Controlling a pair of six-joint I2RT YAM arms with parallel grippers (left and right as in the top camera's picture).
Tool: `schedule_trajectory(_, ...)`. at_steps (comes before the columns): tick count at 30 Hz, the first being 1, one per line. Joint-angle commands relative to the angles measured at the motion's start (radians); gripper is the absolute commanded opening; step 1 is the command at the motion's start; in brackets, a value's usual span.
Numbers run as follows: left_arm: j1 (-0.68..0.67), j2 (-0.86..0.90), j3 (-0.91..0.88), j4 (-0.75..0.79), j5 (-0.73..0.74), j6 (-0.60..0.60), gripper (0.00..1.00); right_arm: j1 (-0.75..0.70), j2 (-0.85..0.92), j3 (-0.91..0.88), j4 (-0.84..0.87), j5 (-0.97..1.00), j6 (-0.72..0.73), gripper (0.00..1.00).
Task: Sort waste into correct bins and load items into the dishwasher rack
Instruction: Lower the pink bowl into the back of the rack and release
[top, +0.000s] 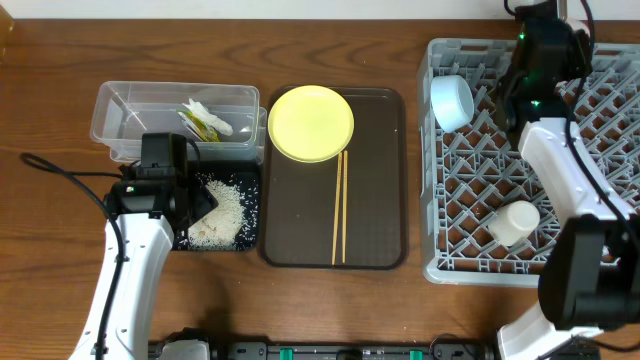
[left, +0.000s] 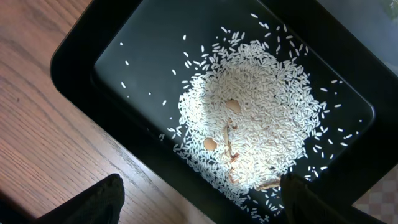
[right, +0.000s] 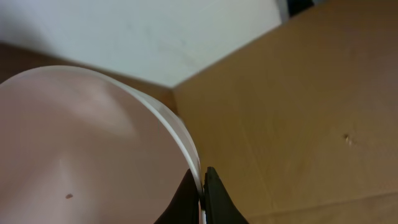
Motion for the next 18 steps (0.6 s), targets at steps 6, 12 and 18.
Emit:
schedule_trajectory(6, 0.005, -0.005, 0.009, -0.003, -0.011, -0.008, 0.83, -0.003, 0.097, 0.003, -0.005, 0.096, 0.095, 0.01)
schedule_trajectory(12, 0.005, -0.005, 0.009, -0.002, -0.009, -0.008, 0.83, 0.004, 0.121, 0.002, -0.068, 0.089, 0.17, 0.01)
schedule_trajectory(18, 0.005, -0.005, 0.009, -0.003, -0.008, -0.008, 0.82, 0.006, 0.127, 0.002, -0.111, 0.067, 0.238, 0.01)
